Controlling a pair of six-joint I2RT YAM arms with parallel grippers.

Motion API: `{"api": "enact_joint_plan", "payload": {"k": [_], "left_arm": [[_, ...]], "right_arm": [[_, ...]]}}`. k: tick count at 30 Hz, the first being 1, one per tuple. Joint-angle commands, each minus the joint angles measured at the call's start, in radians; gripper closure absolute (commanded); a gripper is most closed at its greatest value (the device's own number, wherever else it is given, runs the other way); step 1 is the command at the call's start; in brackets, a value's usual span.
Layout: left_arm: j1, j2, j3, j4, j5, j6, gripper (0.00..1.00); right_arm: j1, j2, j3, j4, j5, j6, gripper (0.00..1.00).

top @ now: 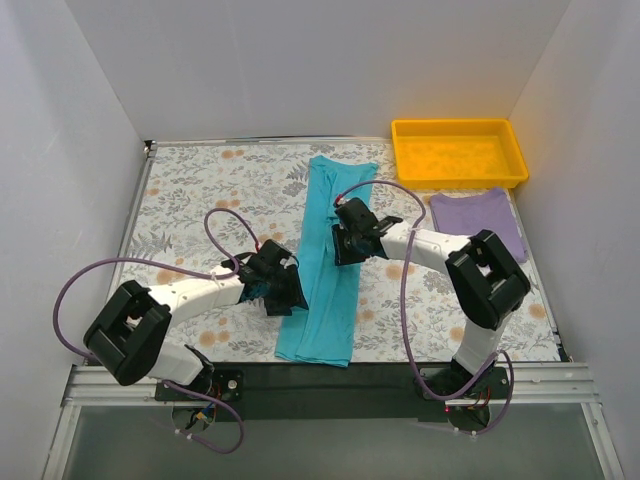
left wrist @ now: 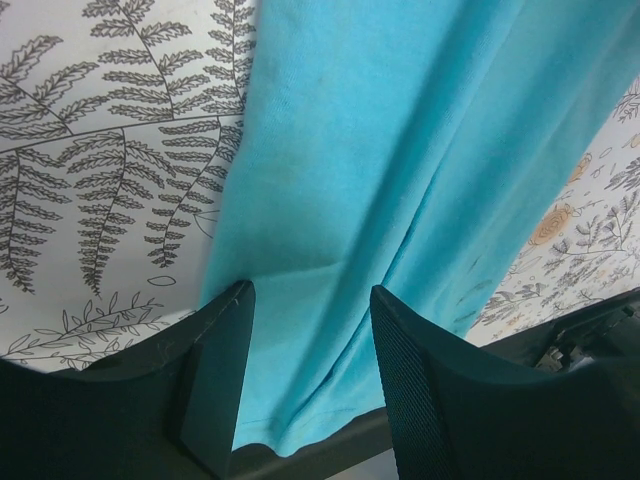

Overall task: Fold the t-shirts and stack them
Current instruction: Fold the tshirt

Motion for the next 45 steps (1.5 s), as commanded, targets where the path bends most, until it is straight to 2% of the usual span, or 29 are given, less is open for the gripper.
{"api": "enact_joint_plan", "payload": {"k": [1,6,14,21,28,30,35,39,43,45], "left_arm": [[-0.005,-0.037,0.001,0.001,-0.02,-0.02,0.53],[-0.007,-0.066,0.037,-0.025,-0.078,-0.02,0.52],[-0.007,0.049,0.155,-0.039,-0.138,0.027,0.5],[0.009,0.141,0.272,-0.063,-0.291,0.089,0.51],[0.024,0.257,0.294,-0.043,-0.299,0.107,0.56],[0.024,0.277,0.295,-0.037,-0.285,0.098,0.57],[0.03,0.348,0.326,-0.028,-0.256,0.055,0.58],[0.035,0.423,0.442,-0.036,-0.239,0.032,0.58],[0.036,0.484,0.544,-0.077,-0.247,0.035,0.57],[0.038,0.478,0.556,-0.103,-0.254,0.034,0.55]], "right_arm": [[-0.012,-0.116,-0.038,0.057,-0.005,-0.031,0.69],[-0.061,-0.144,-0.091,0.076,0.0,-0.028,0.68],[-0.106,-0.104,-0.107,0.074,0.046,-0.018,0.72],[-0.107,-0.079,-0.107,0.056,0.058,0.013,0.73],[-0.126,-0.026,-0.092,0.041,0.087,-0.019,0.74],[-0.138,-0.004,-0.084,0.042,0.095,-0.038,0.77],[-0.19,0.06,-0.012,0.022,0.162,-0.096,0.91],[-0.265,0.143,0.094,-0.004,0.196,-0.16,0.99],[-0.318,0.186,0.223,-0.044,0.189,-0.234,0.98],[-0.319,0.177,0.261,-0.091,0.17,-0.242,0.94]]}}
